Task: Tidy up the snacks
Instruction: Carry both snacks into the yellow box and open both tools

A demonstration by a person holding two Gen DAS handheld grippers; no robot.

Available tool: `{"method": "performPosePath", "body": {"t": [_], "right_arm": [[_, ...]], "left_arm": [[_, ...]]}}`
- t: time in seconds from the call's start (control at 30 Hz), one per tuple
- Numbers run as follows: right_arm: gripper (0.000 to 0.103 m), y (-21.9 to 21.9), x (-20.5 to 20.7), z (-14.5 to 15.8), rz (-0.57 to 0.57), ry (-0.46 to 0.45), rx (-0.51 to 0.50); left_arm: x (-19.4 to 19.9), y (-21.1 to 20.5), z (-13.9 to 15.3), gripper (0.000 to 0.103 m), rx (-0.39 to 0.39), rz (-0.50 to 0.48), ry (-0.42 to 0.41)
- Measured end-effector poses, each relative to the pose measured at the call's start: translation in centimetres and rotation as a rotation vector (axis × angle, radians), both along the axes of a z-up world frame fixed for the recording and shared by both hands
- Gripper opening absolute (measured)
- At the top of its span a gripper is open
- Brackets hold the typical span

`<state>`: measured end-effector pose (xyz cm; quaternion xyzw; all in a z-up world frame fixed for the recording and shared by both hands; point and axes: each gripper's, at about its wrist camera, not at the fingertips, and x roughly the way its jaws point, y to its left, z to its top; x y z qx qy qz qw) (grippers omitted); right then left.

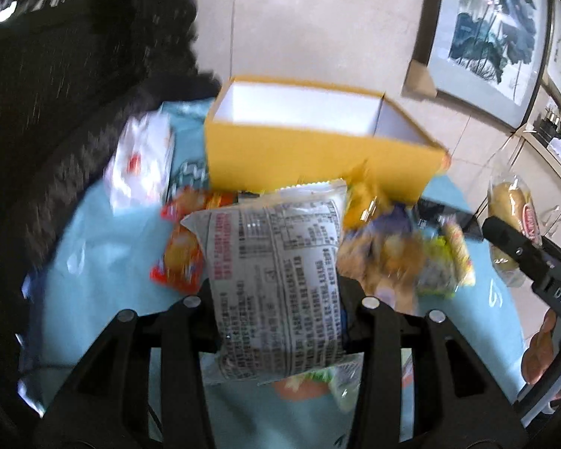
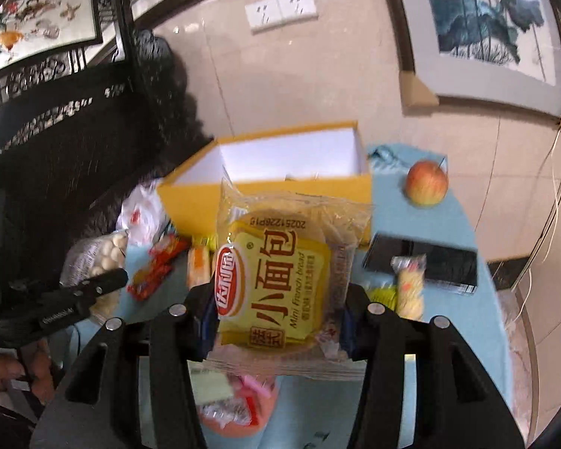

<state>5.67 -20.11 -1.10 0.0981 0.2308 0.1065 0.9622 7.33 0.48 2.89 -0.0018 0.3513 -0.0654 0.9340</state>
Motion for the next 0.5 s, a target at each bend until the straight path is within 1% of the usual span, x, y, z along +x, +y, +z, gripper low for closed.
{"method": "performPosePath", "body": {"t": [0.1,0.2,0.27,0.37,0.5], "right_arm": [[0.051,-1.0,0.7,1.5,-0.015,-0.051,-0.001],[0.051,-1.8,2.5,3.2,-0.031,-0.101,-0.014],[0.051,-2.1,4.2,4.2,-0.034,-0.129,-0.010],[0.051,-2.6,7.2,4.8,-0.049,-0.136,0.011],[0.051,-1.9,12.9,4.5,-0.057,-0.093,0.002]], "left_arm": [[2.0,-1.3,2.5,0.043,0.002,-0.007,-0.022],[4.8,-2.9,5.3,0.043,0.008,-0.005,-0.050],[6.9,-3.8,6.6,0.043,-0.003,0.004,-0.070],[10.4,-4.8,7.1,0.043,-0.008,0.021,-0.070],[15.4,-5.3,6.1,0.043,0.001,0.049,-0.047]]}}
